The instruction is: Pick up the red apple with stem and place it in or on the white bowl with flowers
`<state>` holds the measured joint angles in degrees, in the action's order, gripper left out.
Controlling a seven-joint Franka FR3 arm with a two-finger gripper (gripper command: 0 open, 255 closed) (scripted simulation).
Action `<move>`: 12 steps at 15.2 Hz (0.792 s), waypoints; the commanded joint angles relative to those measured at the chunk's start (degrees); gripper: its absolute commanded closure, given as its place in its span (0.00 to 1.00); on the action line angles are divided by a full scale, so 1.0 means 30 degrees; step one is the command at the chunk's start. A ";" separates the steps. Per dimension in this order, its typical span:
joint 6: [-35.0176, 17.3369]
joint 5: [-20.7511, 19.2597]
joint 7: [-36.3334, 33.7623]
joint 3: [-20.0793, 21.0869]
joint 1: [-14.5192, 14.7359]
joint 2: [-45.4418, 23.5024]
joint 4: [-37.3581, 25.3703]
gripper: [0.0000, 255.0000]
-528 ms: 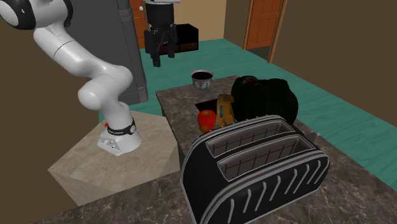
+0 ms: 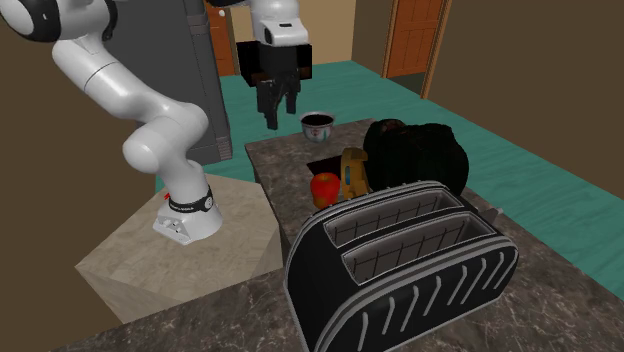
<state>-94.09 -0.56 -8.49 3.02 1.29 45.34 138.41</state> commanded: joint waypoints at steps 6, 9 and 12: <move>-0.5198 0.0775 -0.1678 0.1268 0.0273 -0.2307 0.2198 0.00; -0.7473 0.0986 -0.2421 0.1858 0.0346 -0.3826 0.2674 0.00; -0.9735 0.1060 -0.3206 0.2467 0.0354 -0.5619 0.2864 0.00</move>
<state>-120.58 2.57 -17.23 9.76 2.36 30.56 146.79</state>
